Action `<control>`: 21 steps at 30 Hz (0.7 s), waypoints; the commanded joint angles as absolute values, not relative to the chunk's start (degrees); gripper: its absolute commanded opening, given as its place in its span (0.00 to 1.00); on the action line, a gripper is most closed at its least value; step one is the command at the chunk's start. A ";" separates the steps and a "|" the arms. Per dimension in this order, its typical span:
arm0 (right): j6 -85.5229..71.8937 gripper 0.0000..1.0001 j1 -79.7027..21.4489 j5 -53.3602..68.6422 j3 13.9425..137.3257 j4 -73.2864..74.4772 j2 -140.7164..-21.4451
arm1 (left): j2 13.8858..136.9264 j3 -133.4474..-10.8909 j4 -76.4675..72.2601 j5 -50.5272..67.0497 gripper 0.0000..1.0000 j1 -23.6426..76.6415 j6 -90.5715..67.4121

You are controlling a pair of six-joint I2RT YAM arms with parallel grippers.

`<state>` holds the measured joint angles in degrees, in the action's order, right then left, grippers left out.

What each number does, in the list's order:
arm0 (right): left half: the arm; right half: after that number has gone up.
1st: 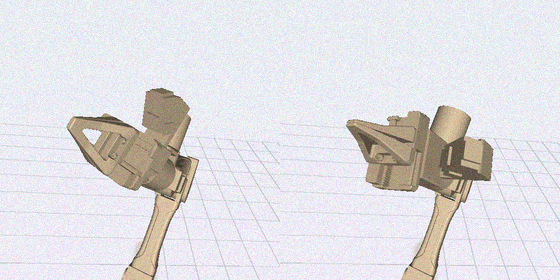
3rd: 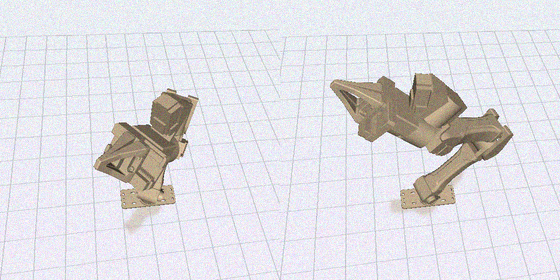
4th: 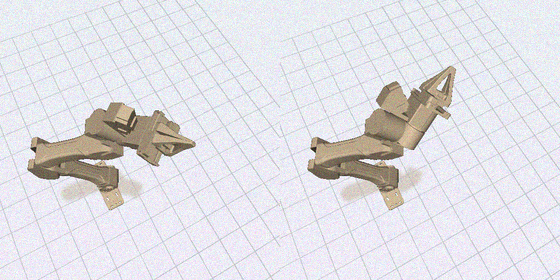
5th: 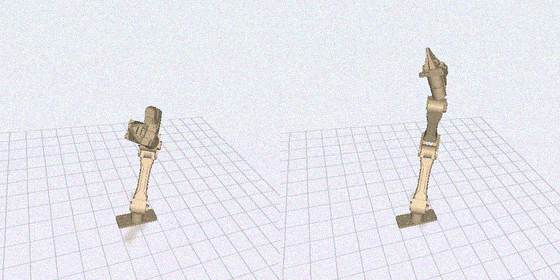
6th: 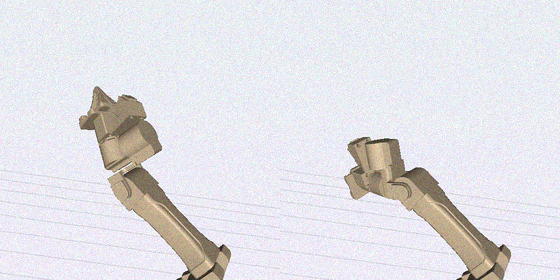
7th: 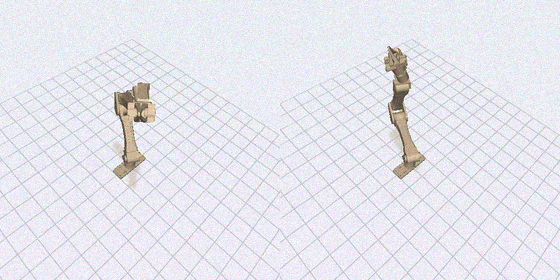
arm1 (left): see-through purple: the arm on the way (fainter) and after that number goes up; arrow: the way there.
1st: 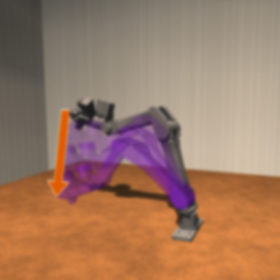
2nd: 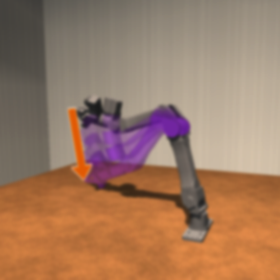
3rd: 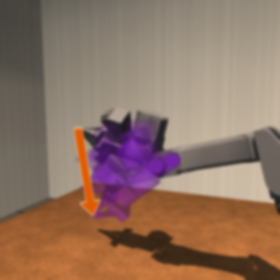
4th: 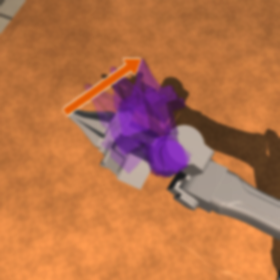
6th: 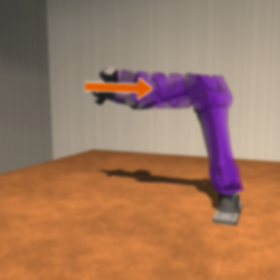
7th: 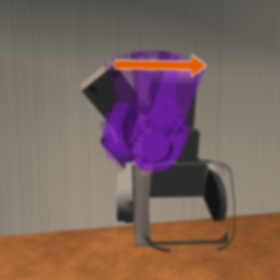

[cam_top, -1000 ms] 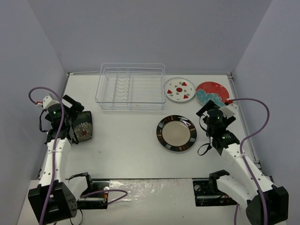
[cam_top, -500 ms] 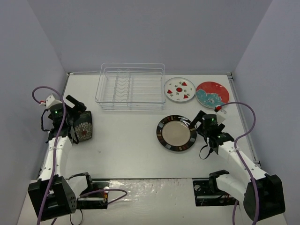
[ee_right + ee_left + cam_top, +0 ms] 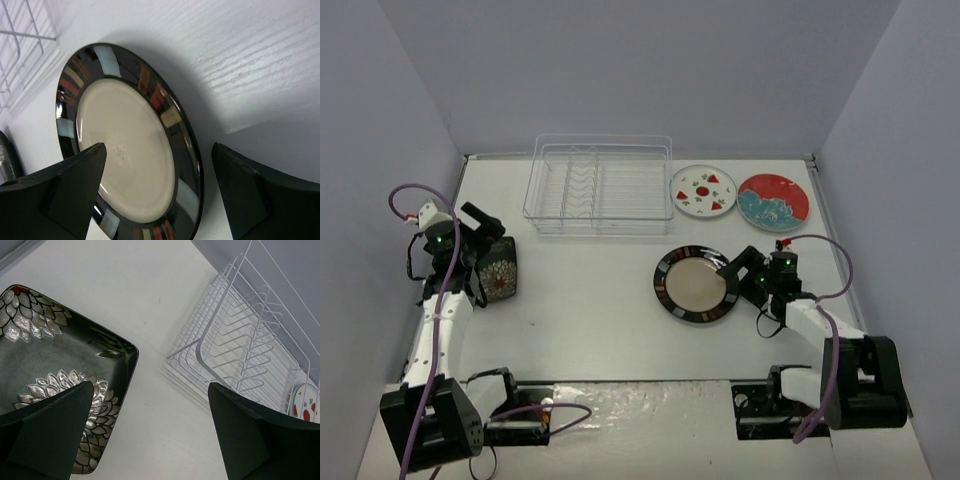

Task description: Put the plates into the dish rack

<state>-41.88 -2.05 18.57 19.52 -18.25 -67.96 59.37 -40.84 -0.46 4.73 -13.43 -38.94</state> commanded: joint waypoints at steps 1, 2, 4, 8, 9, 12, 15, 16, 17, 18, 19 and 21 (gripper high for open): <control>-42.82 0.72 0.23 30.13 15.34 -27.05 -74.27 | 58.36 -42.87 -4.13 4.79 0.97 -13.10 -37.77; -42.94 0.67 1.72 31.08 15.17 -28.04 -75.36 | 58.36 -43.05 -4.11 4.66 0.97 -13.10 -37.71; -43.26 0.62 2.46 33.06 14.81 -30.77 -78.56 | 58.19 -43.09 -3.66 4.05 0.97 -13.10 -37.98; -43.18 0.53 3.99 34.76 14.39 -34.57 -84.64 | 57.37 -43.49 -2.28 2.61 0.97 -13.01 -38.41; -43.35 0.51 4.33 35.17 14.15 -35.63 -86.32 | 57.13 -43.39 -2.17 2.33 0.97 -13.05 -38.41; -43.78 0.44 5.21 36.00 13.43 -38.62 -90.74 | 56.62 -43.12 -1.87 1.56 0.97 -13.06 -38.35; -44.99 0.35 6.37 37.96 12.30 -43.65 -96.33 | 56.52 -43.25 -1.39 1.03 0.97 -13.01 -38.31; -45.45 0.32 6.62 39.39 12.26 -45.45 -97.47 | 56.56 -43.29 -1.26 0.91 0.97 -13.01 -38.22; -45.93 0.29 6.87 40.74 12.20 -47.22 -98.66 | 56.61 -43.33 -1.15 0.80 0.97 -13.00 -38.15; -46.53 0.25 7.02 41.45 12.05 -48.68 -100.21 | 56.66 -43.33 -1.20 0.85 0.97 -12.95 -38.20; -46.99 0.21 7.12 42.12 11.95 -49.94 -101.44 | 56.66 -43.33 -1.23 0.91 0.97 -12.95 -38.23; -47.05 0.06 7.18 42.88 11.73 -51.55 -101.64 | 56.66 -43.33 -1.17 1.02 0.97 -13.01 -38.23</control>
